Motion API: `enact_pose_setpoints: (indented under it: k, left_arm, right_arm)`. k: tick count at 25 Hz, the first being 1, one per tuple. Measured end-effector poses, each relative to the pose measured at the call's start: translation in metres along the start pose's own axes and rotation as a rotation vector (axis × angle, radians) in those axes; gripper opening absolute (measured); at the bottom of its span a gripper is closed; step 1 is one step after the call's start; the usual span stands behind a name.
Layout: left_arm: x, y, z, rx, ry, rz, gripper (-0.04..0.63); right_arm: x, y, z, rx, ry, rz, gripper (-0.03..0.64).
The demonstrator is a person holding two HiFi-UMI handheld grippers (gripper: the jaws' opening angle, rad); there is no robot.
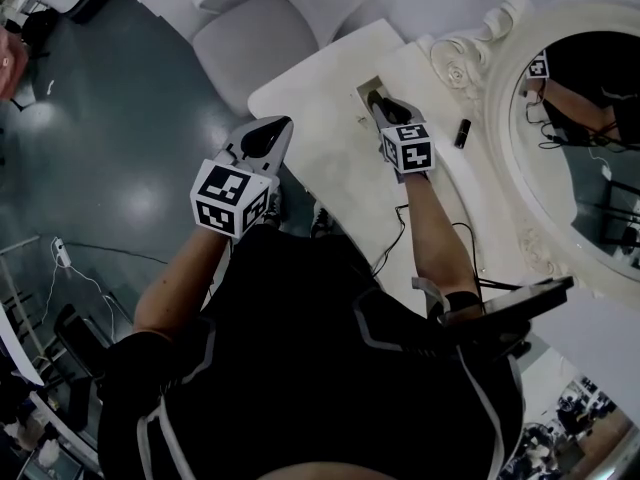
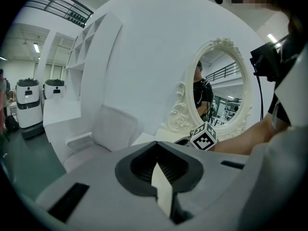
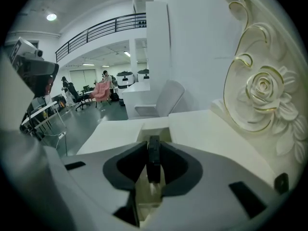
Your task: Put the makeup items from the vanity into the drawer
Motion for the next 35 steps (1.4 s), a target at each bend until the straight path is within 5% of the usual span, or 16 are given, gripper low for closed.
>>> enact_pose_setpoints:
  k: [14,23,35]
  left_arm:
    - [0.004,0.003,-0.001,0.003,-0.002,0.014,0.003]
    - [0.003,0.001,-0.003,0.007,0.004,0.016,0.003]
    - [0.016,0.014,-0.037,0.041,0.072,0.103,0.003]
  right_arm:
    - [0.005,0.0,0.01,-0.021,-0.083,0.021,0.098]
    - [-0.003,0.001,0.007,-0.013,-0.078,0.018,0.167]
    - [-0.075,-0.006,-0.035,0.045,0.075,0.022,0.163]
Point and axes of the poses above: the fingertips, and each gripper's own axes: x forward along the fingers, y to its right, z out of its underside, the point moved 2 cm from there along -x, backward along the fingers, and after that the axes turned 3 degrees about -z, right-handed, at the moved point
